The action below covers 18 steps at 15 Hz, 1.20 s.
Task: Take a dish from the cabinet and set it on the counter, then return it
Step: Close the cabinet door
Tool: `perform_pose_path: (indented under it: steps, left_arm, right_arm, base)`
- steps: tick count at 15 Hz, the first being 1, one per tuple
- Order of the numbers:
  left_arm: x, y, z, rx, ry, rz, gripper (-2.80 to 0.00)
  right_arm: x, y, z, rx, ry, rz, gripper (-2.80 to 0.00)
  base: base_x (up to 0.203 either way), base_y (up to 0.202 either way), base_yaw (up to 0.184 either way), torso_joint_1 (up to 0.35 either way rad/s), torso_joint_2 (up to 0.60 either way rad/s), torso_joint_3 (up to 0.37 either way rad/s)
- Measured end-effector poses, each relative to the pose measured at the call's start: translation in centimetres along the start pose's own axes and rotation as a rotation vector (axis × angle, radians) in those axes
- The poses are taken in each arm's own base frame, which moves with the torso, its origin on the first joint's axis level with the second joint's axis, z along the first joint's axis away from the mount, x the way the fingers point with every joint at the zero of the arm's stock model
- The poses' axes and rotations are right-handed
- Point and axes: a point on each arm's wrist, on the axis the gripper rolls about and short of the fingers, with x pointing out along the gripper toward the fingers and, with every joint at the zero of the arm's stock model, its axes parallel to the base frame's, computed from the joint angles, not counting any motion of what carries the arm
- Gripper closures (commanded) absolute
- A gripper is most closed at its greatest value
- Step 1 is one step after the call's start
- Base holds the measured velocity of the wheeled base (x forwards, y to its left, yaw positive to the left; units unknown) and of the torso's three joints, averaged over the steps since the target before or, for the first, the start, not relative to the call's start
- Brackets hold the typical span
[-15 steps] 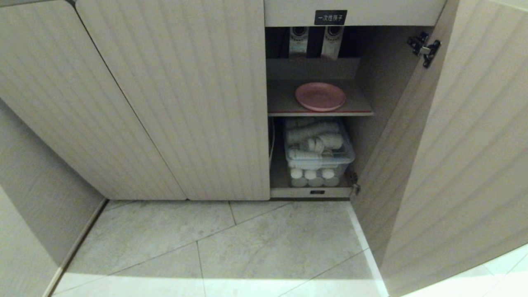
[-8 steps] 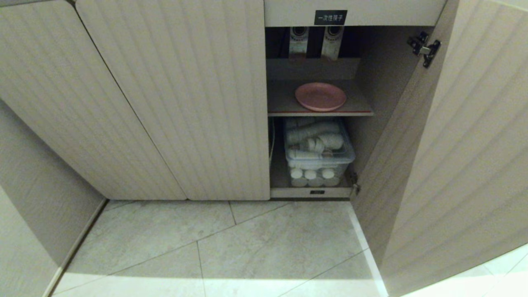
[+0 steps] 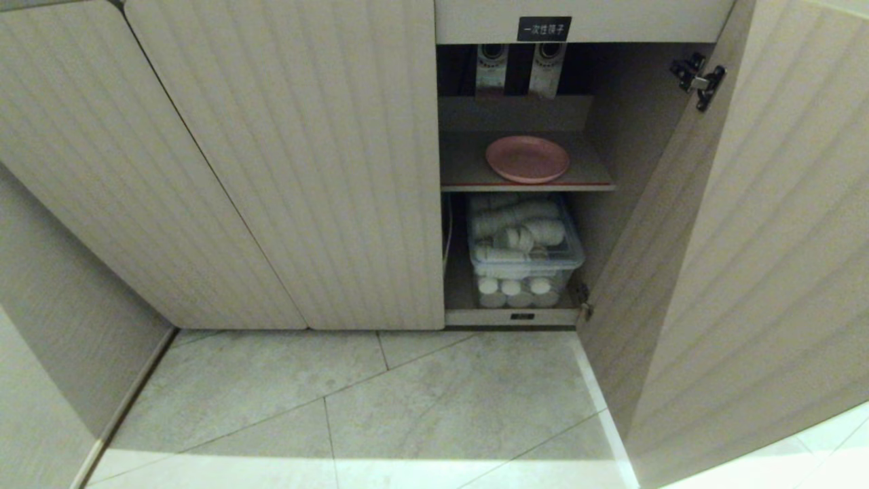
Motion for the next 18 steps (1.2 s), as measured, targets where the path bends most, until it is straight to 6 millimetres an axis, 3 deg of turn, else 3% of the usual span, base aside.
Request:
perform_pose_path:
  steps: [18]
  left_arm:
    - [0.00, 0.00, 0.00, 0.000, 0.000, 0.000, 0.00]
  right_arm:
    - [0.37, 0.08, -0.47, -0.016, 0.026, -0.005, 0.00]
  base:
    - [0.000, 0.000, 0.000, 0.000, 0.00, 0.000]
